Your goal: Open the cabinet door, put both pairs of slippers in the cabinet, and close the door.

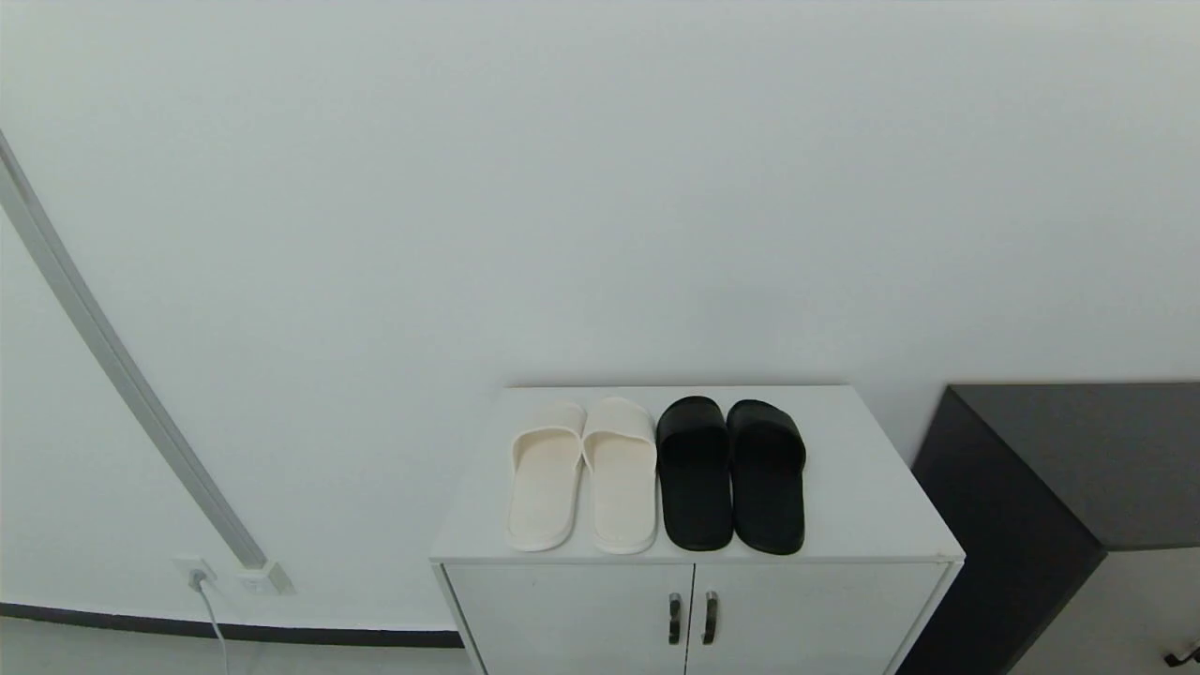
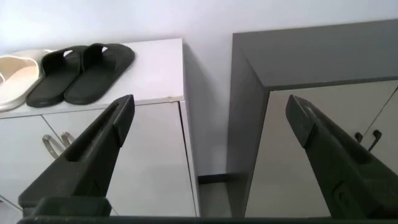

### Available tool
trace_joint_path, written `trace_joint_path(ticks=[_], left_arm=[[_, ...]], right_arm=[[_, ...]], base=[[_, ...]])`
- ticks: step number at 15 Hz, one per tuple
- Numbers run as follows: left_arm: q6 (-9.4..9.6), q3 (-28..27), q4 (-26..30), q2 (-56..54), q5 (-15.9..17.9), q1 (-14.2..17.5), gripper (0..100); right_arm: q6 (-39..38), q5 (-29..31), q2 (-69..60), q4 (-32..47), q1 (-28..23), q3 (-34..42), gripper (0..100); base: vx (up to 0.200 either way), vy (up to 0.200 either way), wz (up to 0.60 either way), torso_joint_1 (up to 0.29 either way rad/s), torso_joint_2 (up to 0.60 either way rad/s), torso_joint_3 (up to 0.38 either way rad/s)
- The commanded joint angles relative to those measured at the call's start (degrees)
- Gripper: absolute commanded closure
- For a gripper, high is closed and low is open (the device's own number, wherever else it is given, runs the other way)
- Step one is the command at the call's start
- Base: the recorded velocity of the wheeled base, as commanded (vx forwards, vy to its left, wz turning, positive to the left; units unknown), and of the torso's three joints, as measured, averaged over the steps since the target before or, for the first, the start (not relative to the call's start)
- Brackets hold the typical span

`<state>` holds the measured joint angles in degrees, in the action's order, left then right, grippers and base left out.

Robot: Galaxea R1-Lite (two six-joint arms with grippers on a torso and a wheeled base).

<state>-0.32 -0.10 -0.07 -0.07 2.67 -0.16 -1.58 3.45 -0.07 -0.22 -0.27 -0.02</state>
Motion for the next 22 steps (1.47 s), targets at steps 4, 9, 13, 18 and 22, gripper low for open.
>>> trace_joint_path(ticks=[4, 9, 13, 18, 22], left_arm=[[0.14, 0.0, 0.0, 0.1, 0.1, 0.0, 100], [0.05, 0.0, 0.0, 0.1, 0.1, 0.0, 100], [0.05, 0.0, 0.0, 0.1, 0.1, 0.0, 100], [0.14, 0.0, 0.0, 0.1, 0.1, 0.0, 100], [0.23, 0.0, 0.0, 0.1, 0.1, 0.0, 100]], right_arm=[[-11.5, -0.3, 12.2, 2.3, 3.7, -16.7, 0], [-5.6, -5.1, 35.8, -8.0, 6.0, -13.1, 0], [-5.6, -3.5, 53.1, -21.1, 12.6, -14.0, 0], [-9.8, 7.5, 65.1, -25.6, 28.0, -19.8, 0], [-14.1, 21.6, 76.6, -28.1, 43.2, -27.7, 0]], base=[[0.0, 0.0, 0.0, 0.0, 0.0, 0.0], [0.0, 0.0, 0.0, 0.0, 0.0, 0.0], [0.0, 0.0, 0.0, 0.0, 0.0, 0.0], [0.0, 0.0, 0.0, 0.0, 0.0, 0.0], [0.0, 0.0, 0.0, 0.0, 0.0, 0.0]])
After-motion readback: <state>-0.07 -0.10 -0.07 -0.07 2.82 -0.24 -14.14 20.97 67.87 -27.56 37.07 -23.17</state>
